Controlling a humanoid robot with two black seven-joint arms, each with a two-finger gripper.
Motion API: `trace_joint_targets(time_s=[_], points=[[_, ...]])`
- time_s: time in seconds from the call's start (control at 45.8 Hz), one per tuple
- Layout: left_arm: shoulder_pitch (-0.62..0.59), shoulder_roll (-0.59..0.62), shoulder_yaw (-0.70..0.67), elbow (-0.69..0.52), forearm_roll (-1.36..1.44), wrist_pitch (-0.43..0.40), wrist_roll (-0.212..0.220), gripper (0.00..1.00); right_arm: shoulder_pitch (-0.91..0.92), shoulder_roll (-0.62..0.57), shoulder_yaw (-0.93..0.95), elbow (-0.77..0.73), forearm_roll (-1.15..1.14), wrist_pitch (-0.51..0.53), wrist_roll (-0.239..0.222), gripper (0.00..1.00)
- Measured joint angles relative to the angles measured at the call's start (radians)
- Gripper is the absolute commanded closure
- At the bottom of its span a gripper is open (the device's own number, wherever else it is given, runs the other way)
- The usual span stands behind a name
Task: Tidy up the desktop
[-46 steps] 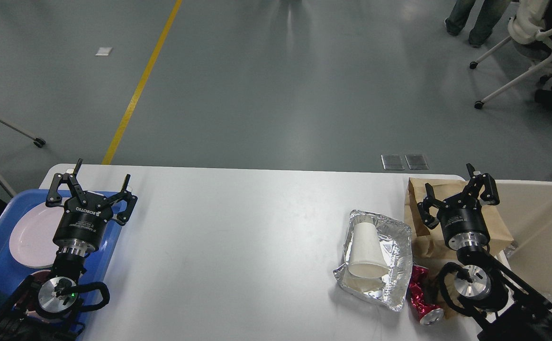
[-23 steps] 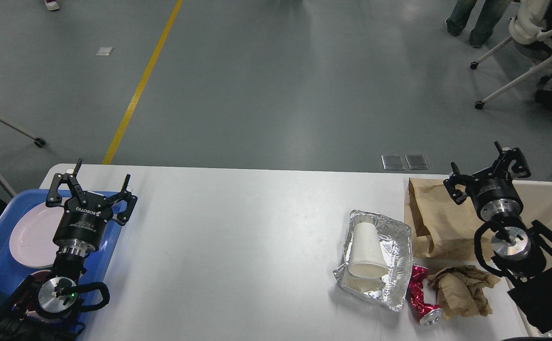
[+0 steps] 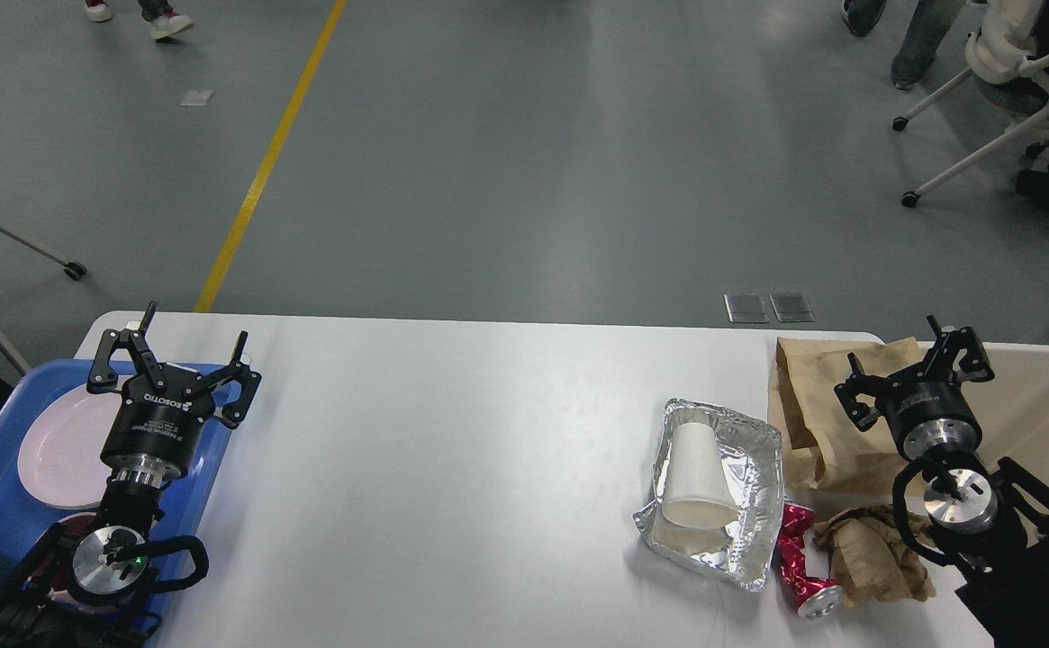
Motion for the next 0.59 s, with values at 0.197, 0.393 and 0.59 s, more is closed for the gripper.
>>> trace_joint_targets(time_s=[0.197,0.393,0.59], points=[[0.000,0.000,0.000,0.000,0.000,0.000,0.000,0.03,-0.010,0.010,-0.002,-0.003,0.000,0.005,0.000,0.00],[0.000,0.000,0.000,0.000,0.000,0.000,0.000,0.03,-0.003,0.013,-0.003,0.011,0.000,0.010,-0.001,0.00],[0.000,0.000,0.000,0.000,0.000,0.000,0.000,0.03,0.017,0.015,-0.017,0.017,-0.002,0.010,0.001,0.00]])
